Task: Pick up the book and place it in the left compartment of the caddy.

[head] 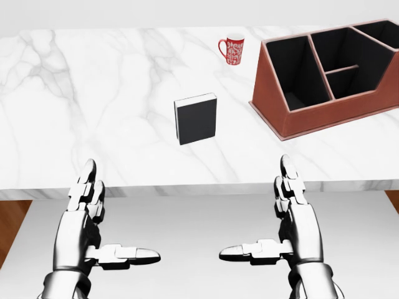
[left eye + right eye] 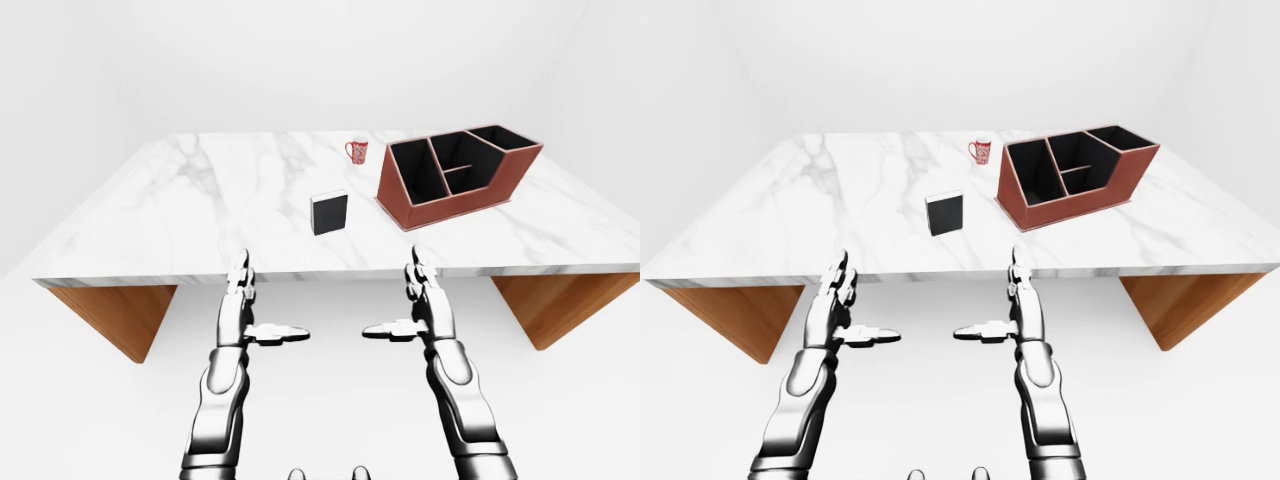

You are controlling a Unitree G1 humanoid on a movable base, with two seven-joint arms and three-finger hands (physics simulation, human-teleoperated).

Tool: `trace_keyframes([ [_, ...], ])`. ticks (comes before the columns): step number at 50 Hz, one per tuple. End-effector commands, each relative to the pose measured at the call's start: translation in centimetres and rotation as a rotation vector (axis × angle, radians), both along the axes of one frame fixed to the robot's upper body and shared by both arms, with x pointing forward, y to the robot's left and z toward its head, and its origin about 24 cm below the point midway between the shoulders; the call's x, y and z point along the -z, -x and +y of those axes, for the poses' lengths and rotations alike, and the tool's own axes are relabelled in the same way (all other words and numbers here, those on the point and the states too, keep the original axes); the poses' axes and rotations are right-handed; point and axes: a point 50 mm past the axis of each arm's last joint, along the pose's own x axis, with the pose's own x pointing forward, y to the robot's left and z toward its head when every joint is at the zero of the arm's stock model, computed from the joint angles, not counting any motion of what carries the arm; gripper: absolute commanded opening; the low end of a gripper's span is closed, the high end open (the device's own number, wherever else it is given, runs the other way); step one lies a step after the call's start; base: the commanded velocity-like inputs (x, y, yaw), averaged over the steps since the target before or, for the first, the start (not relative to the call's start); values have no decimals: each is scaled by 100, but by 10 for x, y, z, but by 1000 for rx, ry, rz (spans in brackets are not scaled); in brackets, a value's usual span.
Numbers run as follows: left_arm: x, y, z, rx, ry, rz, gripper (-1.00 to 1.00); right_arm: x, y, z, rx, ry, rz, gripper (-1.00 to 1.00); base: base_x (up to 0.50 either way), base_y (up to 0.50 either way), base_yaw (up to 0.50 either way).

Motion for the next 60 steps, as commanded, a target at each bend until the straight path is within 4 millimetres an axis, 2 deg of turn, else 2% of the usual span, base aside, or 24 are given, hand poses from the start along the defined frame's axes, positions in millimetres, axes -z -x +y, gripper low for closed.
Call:
trace_keyframes([
  [1, -2, 2, 7, 1, -4, -19, 100, -1, 1, -7, 2, 11, -5, 100, 0, 0, 0],
  [7, -1, 2, 6, 6, -2, -20, 100, -1, 1, -8, 3, 6, -12, 100, 0, 0, 0],
  [11, -10, 7, 3, 8, -10, -42, 100, -7, 2, -12, 23, -1, -35, 100, 0, 0, 0],
  [17, -8, 6, 4, 11, -17, -46, 100, -12, 4, -16, 40, -14, -58, 100, 0, 0, 0],
  [22, -10, 7, 5, 1, -39, -74, 100, -40, 12, -20, 61, 52, -173, 100, 0, 0, 0],
  [26, -10, 6, 6, -7, -42, -71, 100, -49, 14, -26, 83, 18, -195, 100, 0, 0, 0],
  [27, -10, 7, 7, -8, -38, -70, 100, -57, 16, -30, 101, 11, -216, 100, 0, 0, 0],
  [29, -10, 7, 7, -8, -37, -70, 100, -57, 16, -30, 102, 10, -217, 100, 0, 0, 0],
  [32, -8, 5, 8, -14, -35, -64, 100, -76, 21, -39, 122, -40, -283, 100, 0, 0, 0],
  [34, -8, 5, 8, -15, -36, -64, 100, -77, 21, -39, 123, -41, -285, 100, 0, 0, 0],
  [36, -8, 6, 7, -11, -46, -63, 100, -96, 27, -48, 132, -116, -378, 100, 0, 0, 0],
  [38, -6, 6, 7, -7, -45, -62, 100, -105, 33, -51, 151, -85, -417, 100, 0, 0, 0],
  [46, -3, 5, 7, -4, -40, -51, 100, -153, 62, -75, 208, -157, -664, 100, 0, 0, 0],
  [49, -3, 5, 7, -4, -40, -50, 100, -153, 62, -75, 209, -158, -667, 100, 0, 0, 0],
  [50, -4, 5, 8, -6, -32, -54, 100, -165, 70, -84, 233, -156, -729, 100, 0, 0, 0],
  [52, -3, 5, 8, -5, -29, -54, 100, -168, 72, -87, 239, -155, -743, 100, 0, 0, 0],
  [53, -3, 4, 8, -2, -29, -55, 100, -178, 78, -91, 248, -161, -796, 100, 0, 0, 0],
  [60, -8, 7, 10, -4, 12, -66, 100, -195, 86, -101, 253, -155, -871, 100, 0, 0, 0],
])
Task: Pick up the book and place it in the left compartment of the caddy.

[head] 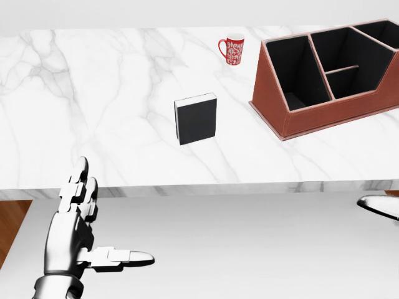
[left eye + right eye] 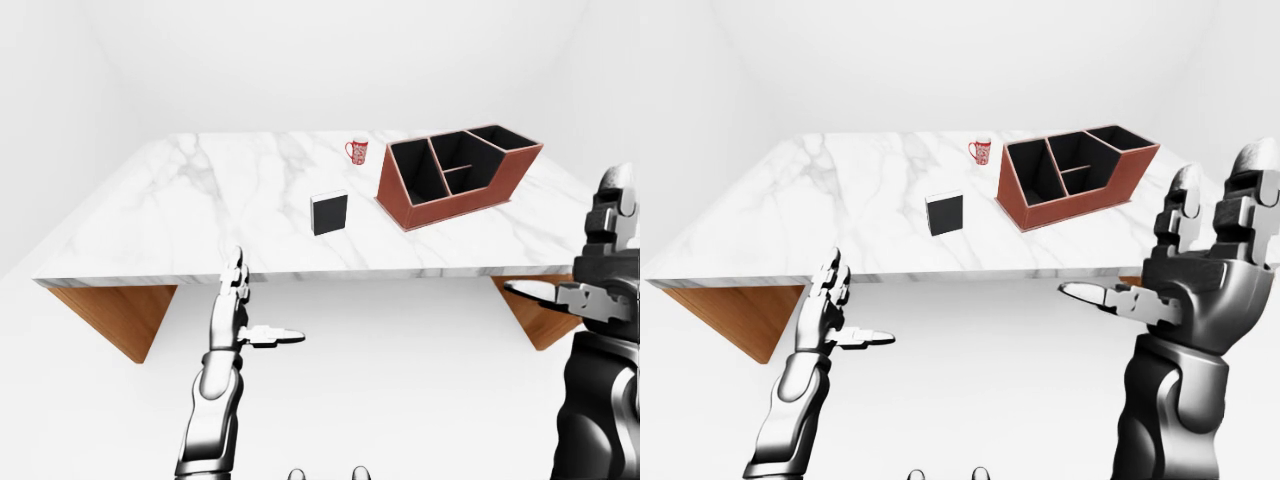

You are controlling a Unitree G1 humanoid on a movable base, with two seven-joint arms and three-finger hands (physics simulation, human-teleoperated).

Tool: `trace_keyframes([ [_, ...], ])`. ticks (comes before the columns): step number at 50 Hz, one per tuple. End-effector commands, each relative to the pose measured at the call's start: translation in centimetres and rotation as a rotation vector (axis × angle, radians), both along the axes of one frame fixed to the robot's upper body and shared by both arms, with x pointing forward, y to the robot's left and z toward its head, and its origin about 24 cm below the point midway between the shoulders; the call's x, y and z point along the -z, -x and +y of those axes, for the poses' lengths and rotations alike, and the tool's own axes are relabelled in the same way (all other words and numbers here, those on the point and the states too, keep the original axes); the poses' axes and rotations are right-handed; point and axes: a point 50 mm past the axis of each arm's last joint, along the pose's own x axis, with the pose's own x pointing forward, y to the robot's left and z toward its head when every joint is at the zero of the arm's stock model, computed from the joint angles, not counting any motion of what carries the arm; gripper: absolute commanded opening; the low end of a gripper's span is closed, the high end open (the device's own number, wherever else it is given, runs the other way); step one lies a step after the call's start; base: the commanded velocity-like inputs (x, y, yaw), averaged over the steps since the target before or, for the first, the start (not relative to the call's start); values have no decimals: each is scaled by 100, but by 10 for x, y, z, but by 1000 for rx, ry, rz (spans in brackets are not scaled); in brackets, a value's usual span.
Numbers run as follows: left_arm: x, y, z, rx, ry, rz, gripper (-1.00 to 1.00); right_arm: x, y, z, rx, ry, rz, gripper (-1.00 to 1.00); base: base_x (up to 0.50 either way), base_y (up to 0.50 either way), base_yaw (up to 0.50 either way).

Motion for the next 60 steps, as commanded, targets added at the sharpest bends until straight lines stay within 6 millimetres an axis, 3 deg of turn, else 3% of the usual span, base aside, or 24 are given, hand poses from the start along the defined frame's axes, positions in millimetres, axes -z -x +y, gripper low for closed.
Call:
trace_keyframes([
  [1, -3, 1, 2, -4, 30, -11, 100, -42, 29, -21, 45, -9, -216, 100, 0, 0, 0],
  [10, -8, 6, -3, 2, 12, -13, 100, -66, 41, -46, 75, -73, -309, 100, 0, 0, 0],
  [21, -12, 9, -5, 3, 2, -15, 100, -70, 47, -73, 109, -174, -301, 100, 0, 0, 0],
  [29, -4, 1, 2, -7, 23, -14, 100, -86, 63, -94, 147, -225, -350, 100, 0, 0, 0],
  [43, 11, -5, 6, -9, 29, 34, 100, -87, 81, -120, 230, -245, -351, 100, 0, 0, 0],
  [60, 16, -7, 8, -21, 33, 56, 100, -82, 97, -133, 311, -197, -344, 100, 0, 0, 0],
])
